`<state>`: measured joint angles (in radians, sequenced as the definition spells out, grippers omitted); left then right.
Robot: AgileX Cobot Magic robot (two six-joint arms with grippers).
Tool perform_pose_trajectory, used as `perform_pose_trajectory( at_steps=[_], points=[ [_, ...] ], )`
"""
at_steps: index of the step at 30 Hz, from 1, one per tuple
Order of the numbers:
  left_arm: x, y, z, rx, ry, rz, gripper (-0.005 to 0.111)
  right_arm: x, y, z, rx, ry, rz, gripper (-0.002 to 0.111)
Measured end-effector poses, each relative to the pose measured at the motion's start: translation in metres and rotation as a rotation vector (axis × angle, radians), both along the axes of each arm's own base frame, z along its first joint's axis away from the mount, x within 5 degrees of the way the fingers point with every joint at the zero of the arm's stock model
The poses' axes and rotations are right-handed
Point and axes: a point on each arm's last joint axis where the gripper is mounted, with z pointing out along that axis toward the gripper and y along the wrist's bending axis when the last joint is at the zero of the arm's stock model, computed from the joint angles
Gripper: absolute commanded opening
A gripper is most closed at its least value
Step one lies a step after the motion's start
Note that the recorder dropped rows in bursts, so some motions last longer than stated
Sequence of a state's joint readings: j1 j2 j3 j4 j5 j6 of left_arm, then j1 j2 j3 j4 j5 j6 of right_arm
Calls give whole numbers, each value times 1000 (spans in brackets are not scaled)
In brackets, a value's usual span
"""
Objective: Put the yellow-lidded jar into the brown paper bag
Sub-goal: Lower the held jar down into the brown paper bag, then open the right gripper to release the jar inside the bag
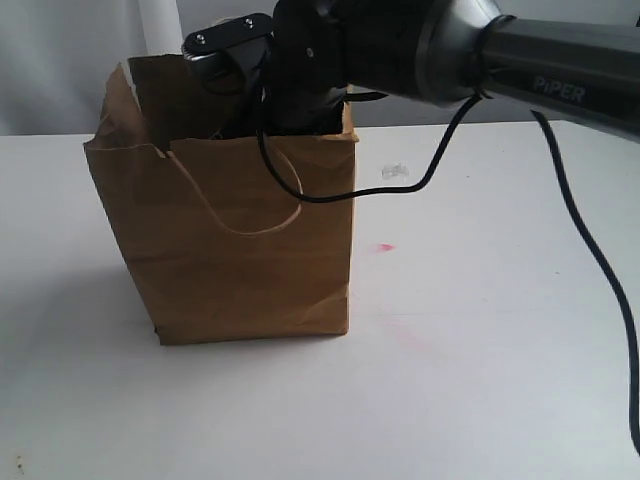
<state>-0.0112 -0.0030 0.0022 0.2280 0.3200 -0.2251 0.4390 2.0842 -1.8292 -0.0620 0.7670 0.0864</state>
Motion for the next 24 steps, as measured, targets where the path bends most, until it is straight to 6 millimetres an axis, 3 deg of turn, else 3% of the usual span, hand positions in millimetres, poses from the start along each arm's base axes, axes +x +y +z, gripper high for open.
perform_pose_trajectory(
  at_steps=[7, 24],
  points=[
    [0, 0, 0, 0, 0, 0, 1, 2, 3, -13, 20, 40, -6, 0],
    [0, 0, 0, 0, 0, 0, 1, 0, 4, -15, 33, 72, -12, 0]
  ],
)
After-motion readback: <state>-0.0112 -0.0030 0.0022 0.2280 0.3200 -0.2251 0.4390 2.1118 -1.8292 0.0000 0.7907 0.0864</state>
